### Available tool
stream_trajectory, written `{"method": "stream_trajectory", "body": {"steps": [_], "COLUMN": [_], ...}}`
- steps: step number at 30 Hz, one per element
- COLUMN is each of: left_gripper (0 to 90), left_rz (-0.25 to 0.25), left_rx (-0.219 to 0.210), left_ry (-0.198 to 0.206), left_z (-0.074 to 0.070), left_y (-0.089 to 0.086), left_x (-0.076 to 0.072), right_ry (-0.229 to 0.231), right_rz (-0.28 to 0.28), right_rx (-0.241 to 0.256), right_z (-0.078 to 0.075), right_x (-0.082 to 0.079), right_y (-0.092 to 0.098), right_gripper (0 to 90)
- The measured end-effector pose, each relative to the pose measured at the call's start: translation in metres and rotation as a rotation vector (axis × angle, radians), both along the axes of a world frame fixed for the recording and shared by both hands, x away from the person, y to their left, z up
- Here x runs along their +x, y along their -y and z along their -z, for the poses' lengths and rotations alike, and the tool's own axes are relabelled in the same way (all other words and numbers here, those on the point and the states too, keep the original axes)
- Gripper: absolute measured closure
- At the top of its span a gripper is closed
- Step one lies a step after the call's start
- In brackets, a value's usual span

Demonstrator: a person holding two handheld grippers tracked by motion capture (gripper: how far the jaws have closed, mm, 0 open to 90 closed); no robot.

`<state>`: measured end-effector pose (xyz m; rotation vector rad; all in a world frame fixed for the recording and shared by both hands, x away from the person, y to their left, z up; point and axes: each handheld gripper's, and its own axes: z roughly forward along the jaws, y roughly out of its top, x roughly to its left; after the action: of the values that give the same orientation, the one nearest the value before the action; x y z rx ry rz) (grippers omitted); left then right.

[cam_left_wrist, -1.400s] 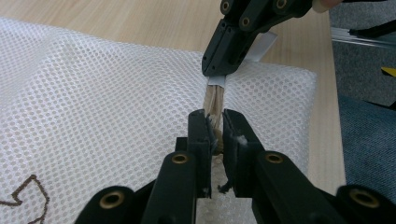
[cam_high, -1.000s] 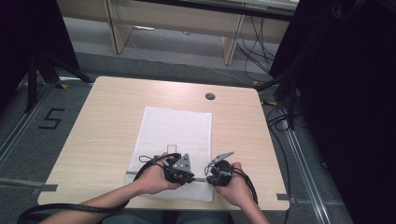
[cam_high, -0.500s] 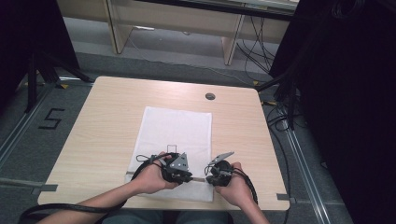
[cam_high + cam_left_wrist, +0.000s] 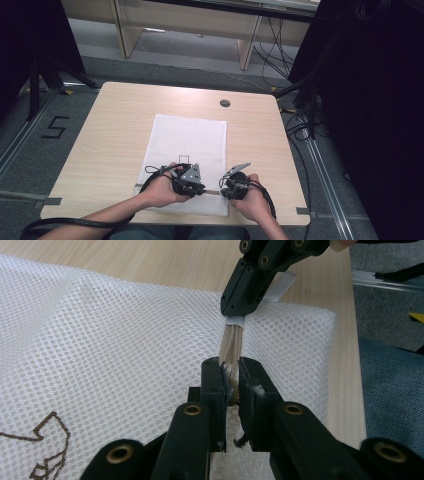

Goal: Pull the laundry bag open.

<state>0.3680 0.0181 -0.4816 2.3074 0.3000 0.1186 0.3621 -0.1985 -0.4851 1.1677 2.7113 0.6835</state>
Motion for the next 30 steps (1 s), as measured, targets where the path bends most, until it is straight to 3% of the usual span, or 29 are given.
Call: {"method": "stream_trajectory", "body": {"steps": [24,30], "left_gripper": [81.6,81.6], "left_rz": [-0.007,0.018], "left_rx": [-0.004,0.012], "left_ry": [0.001,0.02], "left_z": [-0.0021,-0.0037], "left_y": [-0.0035,-0.0052], "left_x": [-0.0002,0.0012], "right_ry": [0.0,0.0], "right_rz": [0.002,0.0], "right_rx": [0.002,0.003], "right_z": [0.0001,0.0001], "right_x": [0.0,-0.0001], "right_y": [0.0001,0.0002], "right_gripper": [90.0,90.0]}}
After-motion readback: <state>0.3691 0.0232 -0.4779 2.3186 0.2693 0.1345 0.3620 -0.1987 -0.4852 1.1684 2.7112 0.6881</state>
